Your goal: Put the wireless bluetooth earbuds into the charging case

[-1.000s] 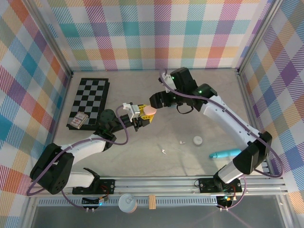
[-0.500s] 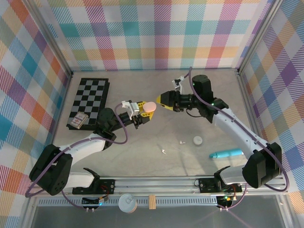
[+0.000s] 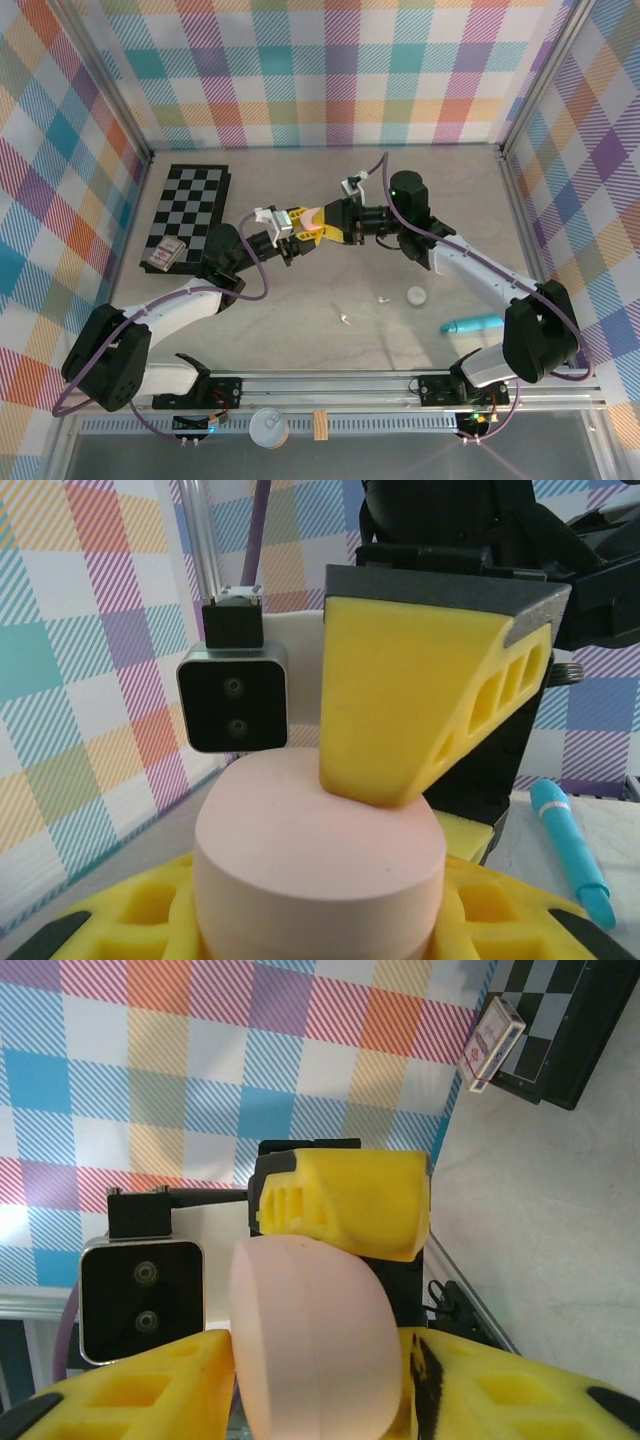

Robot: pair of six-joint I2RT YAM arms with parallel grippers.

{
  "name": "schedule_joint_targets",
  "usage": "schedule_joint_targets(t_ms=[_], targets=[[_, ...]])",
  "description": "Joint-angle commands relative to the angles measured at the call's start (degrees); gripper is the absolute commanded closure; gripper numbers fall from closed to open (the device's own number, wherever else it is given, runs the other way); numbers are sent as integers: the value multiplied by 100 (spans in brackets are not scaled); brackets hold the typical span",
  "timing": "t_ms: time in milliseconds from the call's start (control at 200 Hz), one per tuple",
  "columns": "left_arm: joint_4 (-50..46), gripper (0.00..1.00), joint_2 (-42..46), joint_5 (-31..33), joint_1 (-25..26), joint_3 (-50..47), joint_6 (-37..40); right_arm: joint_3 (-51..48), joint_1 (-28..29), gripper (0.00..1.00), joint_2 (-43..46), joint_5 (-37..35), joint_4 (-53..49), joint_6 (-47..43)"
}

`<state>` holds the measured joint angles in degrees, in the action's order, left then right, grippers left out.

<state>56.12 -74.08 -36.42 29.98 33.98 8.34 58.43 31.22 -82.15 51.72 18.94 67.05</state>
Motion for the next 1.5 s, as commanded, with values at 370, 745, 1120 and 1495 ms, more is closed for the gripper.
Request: schedule_joint_targets(t_ms=[370,745,1120,1495], targets=[[400,79,269,-163,70,-5,-166,-15,24,82,21,-48,289,-172],[430,79,293,-190,70,-101,-210,-194,-99,55,-64,-270,948,383],[436,79,258,-183,70,-108,-187,-192,-116,68,-190,-149,1178,673],[414,79,52,-58,70,-10,-140,-173,-99,74,-225,88,919,649]])
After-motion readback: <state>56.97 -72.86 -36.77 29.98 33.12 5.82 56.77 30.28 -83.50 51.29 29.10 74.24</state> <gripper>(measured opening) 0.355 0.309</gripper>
